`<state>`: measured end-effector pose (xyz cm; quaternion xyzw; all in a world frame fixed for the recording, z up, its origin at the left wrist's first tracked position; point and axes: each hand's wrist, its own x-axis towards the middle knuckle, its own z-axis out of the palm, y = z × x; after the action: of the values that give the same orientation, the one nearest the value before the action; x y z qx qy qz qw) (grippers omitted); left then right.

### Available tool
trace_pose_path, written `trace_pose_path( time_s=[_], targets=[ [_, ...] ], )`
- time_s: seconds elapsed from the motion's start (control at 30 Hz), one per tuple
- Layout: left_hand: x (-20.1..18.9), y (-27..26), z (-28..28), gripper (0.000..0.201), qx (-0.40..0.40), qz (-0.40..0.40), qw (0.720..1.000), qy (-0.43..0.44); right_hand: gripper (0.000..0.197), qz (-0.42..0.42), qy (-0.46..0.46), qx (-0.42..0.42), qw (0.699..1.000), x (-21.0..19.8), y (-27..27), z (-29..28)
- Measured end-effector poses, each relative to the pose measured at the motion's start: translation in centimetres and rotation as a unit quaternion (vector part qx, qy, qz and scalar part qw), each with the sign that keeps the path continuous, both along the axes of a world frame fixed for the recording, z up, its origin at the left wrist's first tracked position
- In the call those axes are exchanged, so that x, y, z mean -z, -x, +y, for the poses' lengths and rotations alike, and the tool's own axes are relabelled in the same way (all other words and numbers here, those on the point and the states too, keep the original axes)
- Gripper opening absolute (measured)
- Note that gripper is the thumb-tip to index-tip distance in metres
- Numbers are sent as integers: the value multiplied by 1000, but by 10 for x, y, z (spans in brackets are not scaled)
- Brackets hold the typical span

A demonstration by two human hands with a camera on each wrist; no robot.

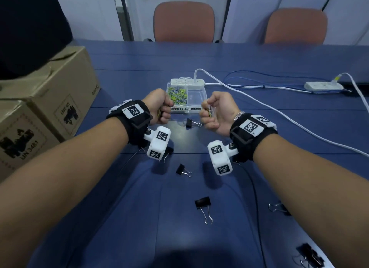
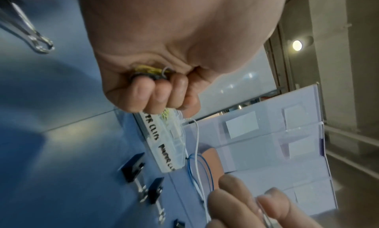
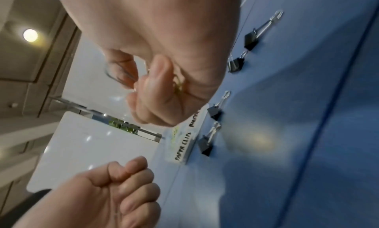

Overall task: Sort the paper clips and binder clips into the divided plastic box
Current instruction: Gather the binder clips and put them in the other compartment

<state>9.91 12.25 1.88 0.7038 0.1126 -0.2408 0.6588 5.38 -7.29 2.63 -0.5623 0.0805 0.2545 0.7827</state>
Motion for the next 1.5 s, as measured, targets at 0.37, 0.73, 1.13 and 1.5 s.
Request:
trace_pose_path(
  time_s=[0.37, 0.73, 1.13, 1.5],
  targets=[
    [-30, -56, -8, 27, 6, -16, 991, -135, 39, 30, 257, -89, 962, -17, -77, 20],
    [-17, -110, -23, 31, -55, 4, 993, -105, 17, 11, 413, -46, 909, -38, -150, 34],
    [-49, -93, -7, 74, -22, 23, 1000, -2, 19, -14, 418, -37, 908, -42, -170, 67],
    [-52, -91, 19, 60, -69, -39, 994, -81, 41, -47, 430, -69, 899, -47, -167, 91]
  ],
)
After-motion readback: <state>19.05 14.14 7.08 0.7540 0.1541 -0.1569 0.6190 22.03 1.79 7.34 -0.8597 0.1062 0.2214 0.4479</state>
